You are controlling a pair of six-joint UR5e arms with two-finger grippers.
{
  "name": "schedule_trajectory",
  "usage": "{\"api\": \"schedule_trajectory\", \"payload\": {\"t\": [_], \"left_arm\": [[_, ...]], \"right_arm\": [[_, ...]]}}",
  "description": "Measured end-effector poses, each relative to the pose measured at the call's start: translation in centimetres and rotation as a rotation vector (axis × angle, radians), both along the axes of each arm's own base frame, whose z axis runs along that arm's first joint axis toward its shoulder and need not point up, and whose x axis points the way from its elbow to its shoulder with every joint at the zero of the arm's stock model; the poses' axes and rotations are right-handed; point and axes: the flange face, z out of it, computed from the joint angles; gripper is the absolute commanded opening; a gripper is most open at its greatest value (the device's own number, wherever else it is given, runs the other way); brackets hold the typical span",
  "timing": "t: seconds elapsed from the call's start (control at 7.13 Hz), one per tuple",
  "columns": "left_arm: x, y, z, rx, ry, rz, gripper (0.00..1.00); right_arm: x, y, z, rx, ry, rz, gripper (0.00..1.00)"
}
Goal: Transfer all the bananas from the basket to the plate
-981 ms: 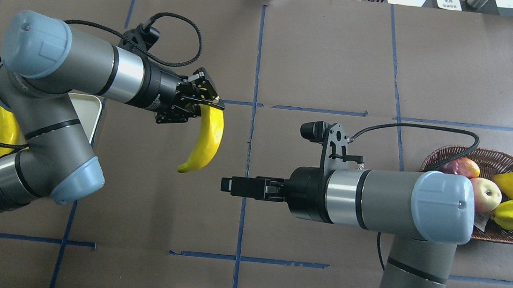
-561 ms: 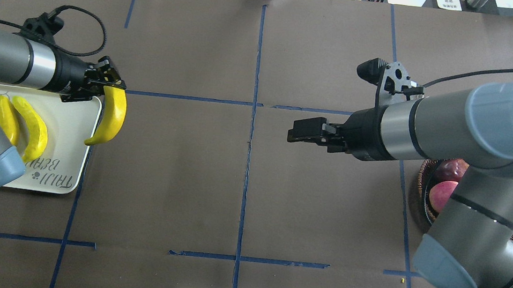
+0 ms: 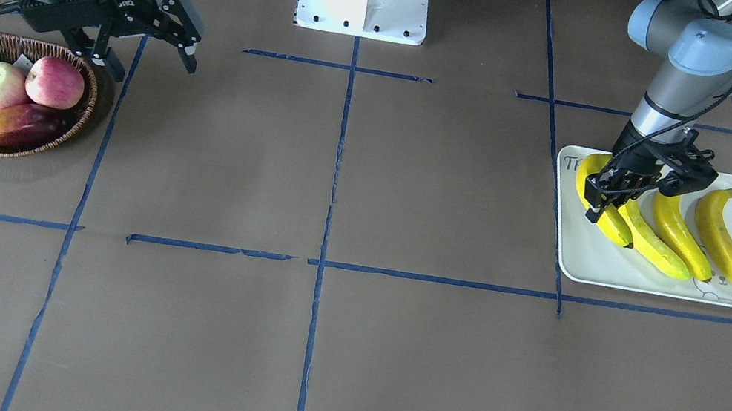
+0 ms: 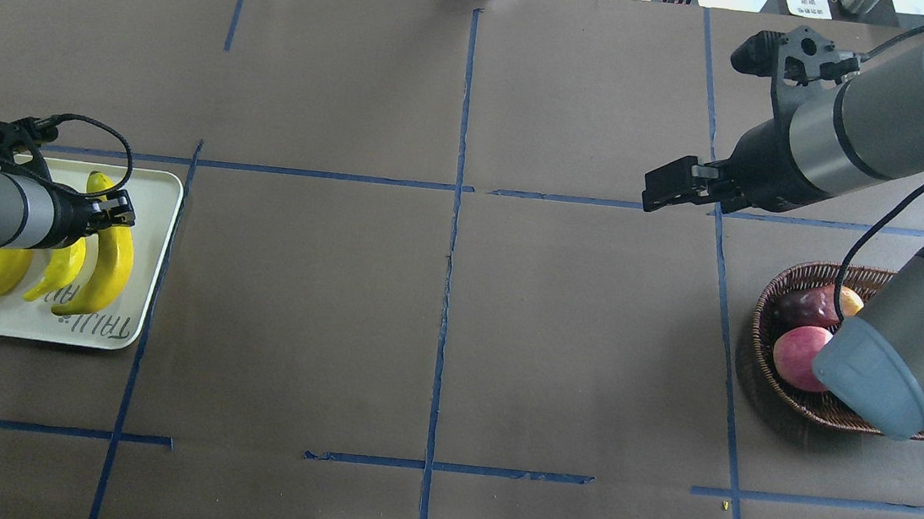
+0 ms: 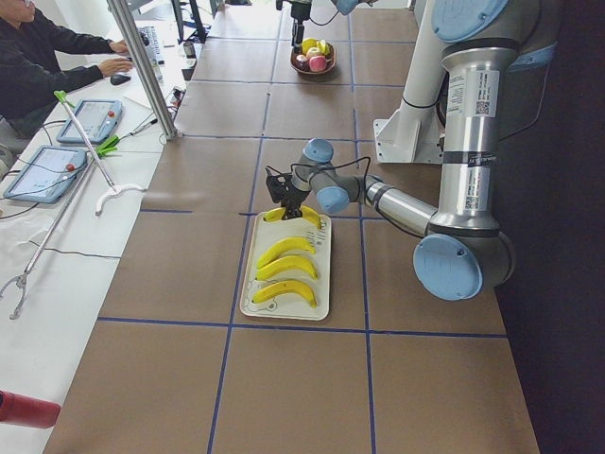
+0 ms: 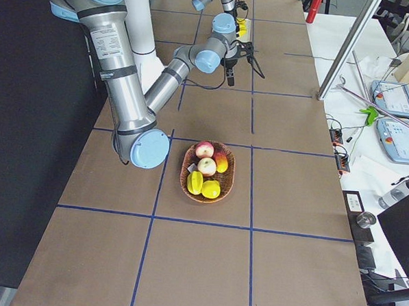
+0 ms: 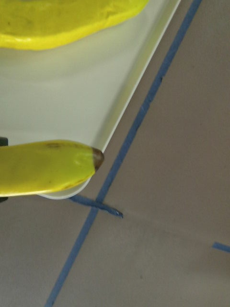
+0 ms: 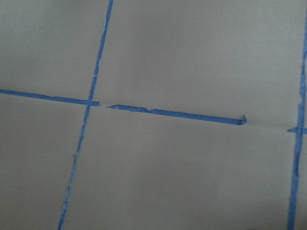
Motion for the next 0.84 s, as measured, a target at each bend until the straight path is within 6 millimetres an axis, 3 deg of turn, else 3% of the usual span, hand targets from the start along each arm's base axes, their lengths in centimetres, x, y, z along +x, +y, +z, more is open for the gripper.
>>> {"api": "schedule_trajectory", "payload": {"t": [0.28,0.56,0.7,0.84], "left_arm": [[0.6,0.5,0.5,0.004,-0.041,0.032,1.00],[-0.1,0.2,0.3,0.049,-0.063,0.124,1.00],[-1.6,-0.7,0.3,0.052,-0.056,0.166,1.00],[-4.7,-2.3,0.2,0.061,-0.047,0.220,1.00]], "right_arm": [[4.2,-2.6,2.3,0.028,0.087,-0.011,1.00],[8.0,-5.1,4.7,0.026,0.131,-0.038,1.00],[9.8,-6.4,6.2,0.012,0.140,-0.043,1.00],[12.2,-7.4,8.4,0.008,0.154,-0.050,1.00]]}}
